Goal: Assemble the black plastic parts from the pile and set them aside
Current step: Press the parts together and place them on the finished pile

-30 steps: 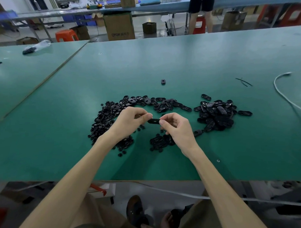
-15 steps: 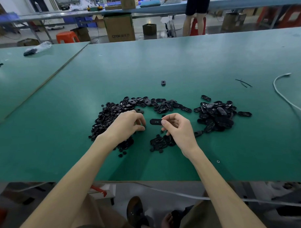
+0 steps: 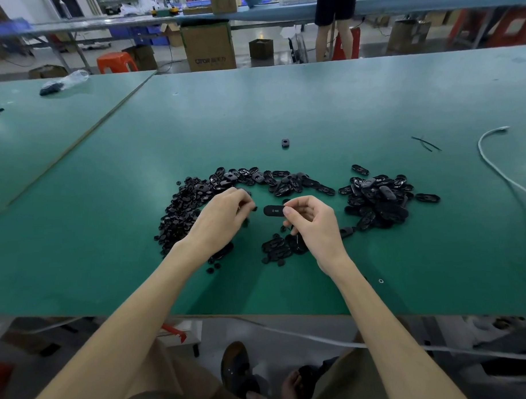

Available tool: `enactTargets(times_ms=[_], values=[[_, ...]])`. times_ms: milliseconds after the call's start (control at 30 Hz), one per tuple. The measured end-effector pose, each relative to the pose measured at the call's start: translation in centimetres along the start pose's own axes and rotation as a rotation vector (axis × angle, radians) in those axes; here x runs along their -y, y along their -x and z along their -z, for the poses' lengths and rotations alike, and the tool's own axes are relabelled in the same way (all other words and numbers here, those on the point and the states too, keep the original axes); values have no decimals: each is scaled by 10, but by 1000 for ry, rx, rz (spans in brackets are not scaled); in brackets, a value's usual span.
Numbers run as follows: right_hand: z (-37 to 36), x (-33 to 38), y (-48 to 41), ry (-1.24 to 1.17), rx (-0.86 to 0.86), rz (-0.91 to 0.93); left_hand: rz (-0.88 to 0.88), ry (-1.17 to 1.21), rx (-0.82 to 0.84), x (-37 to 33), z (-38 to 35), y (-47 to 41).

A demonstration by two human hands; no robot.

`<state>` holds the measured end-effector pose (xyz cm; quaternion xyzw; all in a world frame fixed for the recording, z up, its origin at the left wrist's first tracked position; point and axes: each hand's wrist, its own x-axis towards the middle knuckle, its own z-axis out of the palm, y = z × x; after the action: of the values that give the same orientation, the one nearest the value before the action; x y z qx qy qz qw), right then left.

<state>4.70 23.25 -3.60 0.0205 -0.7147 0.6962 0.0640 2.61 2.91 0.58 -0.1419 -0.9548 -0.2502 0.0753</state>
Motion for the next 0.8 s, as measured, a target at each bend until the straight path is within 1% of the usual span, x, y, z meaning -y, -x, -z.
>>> enactTargets(times_ms=[67, 100, 200, 533, 600, 800], values=[[0, -1, 0, -8, -4, -2, 133, 226, 13, -8, -1, -2], [1, -1, 0, -10, -3, -4, 164, 280, 37, -11, -2, -2], [0, -1, 0, -15, -3, -7, 169, 358, 86, -17, -1, -2], [1, -2, 0, -36, 3, -2, 155, 510, 90, -15, -2, 0], [1, -1, 0, -62, -1, 4, 185, 564, 67, -15, -3, 1], [2, 0, 0, -150, -48, 8, 368, 832, 37, -23, -14, 7]])
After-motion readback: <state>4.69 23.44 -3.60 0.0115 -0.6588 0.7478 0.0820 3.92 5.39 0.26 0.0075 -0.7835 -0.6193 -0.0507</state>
